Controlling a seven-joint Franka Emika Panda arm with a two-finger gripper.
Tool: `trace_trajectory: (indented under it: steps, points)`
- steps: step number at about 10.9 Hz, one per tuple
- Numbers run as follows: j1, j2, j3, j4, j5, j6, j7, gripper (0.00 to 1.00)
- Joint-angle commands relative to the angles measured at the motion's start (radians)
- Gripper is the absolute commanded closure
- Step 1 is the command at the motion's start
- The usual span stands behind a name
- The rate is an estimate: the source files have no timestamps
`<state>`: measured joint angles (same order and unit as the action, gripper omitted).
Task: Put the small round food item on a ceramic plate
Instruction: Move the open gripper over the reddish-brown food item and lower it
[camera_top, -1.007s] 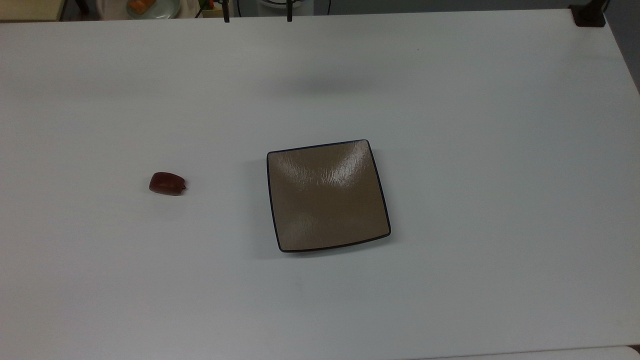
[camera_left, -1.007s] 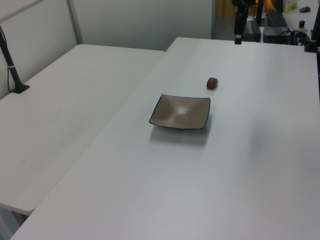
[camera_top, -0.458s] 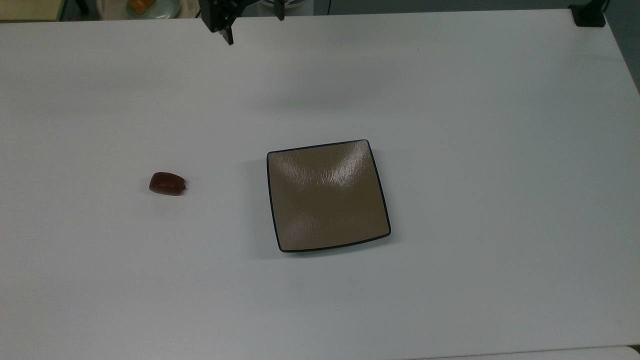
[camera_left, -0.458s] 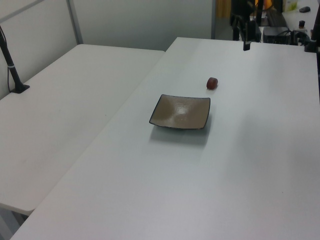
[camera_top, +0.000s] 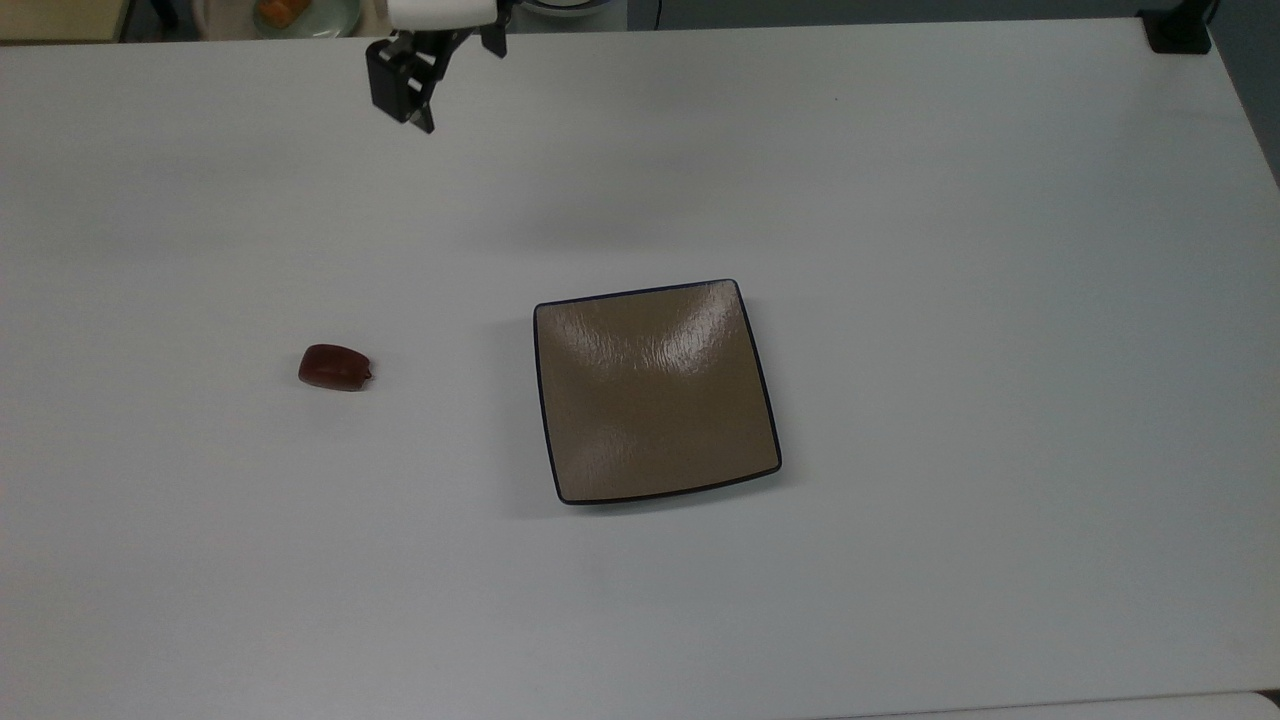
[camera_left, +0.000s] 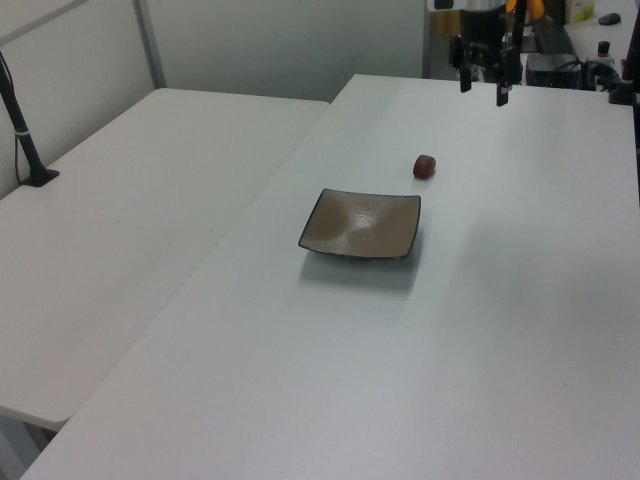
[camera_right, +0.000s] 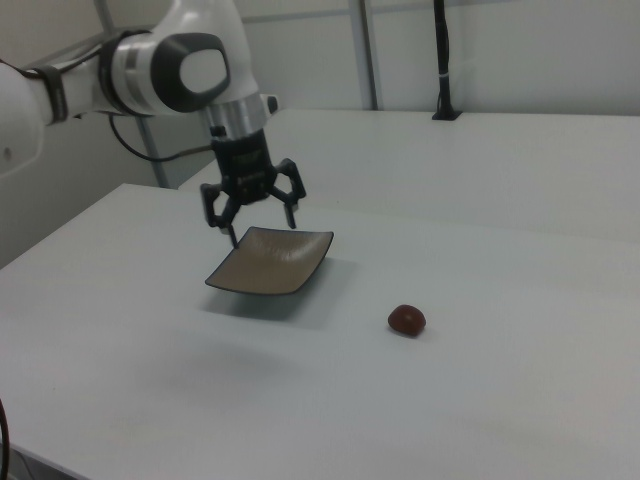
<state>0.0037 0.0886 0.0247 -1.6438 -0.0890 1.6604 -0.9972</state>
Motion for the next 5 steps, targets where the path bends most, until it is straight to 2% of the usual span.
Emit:
trace_trajectory:
  steps: [1, 3, 5]
  points:
    - [-0.060, 0.072, 0.001, 0.016, -0.015, 0.126, -0.078, 0.00]
    - [-0.114, 0.156, 0.009, 0.068, -0.024, 0.171, -0.137, 0.00]
    - [-0.161, 0.204, 0.009, 0.087, -0.028, 0.244, -0.286, 0.00]
